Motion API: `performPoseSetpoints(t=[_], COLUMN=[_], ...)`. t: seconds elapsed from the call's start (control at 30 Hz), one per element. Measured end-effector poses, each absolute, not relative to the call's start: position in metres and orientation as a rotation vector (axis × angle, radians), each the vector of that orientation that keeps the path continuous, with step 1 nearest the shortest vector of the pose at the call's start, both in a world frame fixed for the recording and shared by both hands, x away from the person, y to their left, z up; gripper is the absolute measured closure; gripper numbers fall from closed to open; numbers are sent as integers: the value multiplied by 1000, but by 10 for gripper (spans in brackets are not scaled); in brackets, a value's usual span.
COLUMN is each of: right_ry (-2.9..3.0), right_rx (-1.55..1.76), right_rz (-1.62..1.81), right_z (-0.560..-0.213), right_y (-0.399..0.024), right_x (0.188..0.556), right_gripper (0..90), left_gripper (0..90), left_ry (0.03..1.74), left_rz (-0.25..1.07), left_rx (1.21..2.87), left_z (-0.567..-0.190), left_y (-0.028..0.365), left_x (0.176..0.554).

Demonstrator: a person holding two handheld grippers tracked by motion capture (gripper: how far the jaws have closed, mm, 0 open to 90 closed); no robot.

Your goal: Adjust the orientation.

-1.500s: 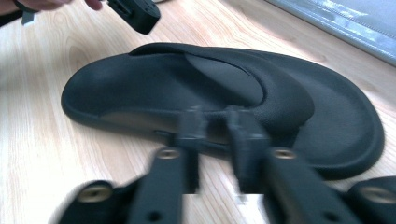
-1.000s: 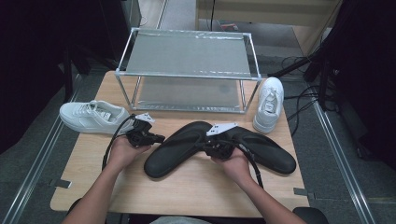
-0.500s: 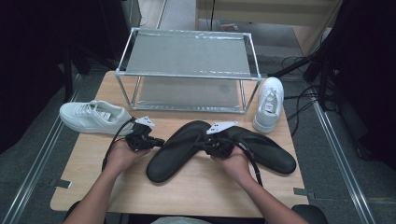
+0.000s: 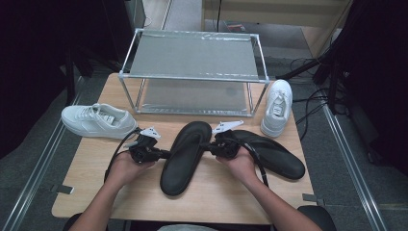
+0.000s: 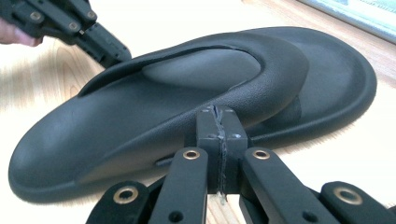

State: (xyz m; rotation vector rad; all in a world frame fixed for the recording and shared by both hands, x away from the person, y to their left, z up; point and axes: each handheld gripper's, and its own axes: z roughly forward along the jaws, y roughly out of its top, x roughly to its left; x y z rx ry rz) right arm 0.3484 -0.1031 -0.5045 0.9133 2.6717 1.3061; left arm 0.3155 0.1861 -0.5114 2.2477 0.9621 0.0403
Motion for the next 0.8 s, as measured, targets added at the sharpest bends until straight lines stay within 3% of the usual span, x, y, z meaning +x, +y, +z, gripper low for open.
performPoseSetpoints(t=[0.43, 0.8], right_ry=[2664, 2703], right_rx=[939, 909], right_rz=[1304, 1310], right_z=[-504, -493], right_y=[-104, -116], right_x=[357, 354], right_gripper=[900, 745], left_gripper=[900, 602], left_ry=[964, 998], left_rz=[-42, -49], left_rx=[2220, 2173], left_z=[-513, -506], left_y=[185, 192], left_x=[310, 311])
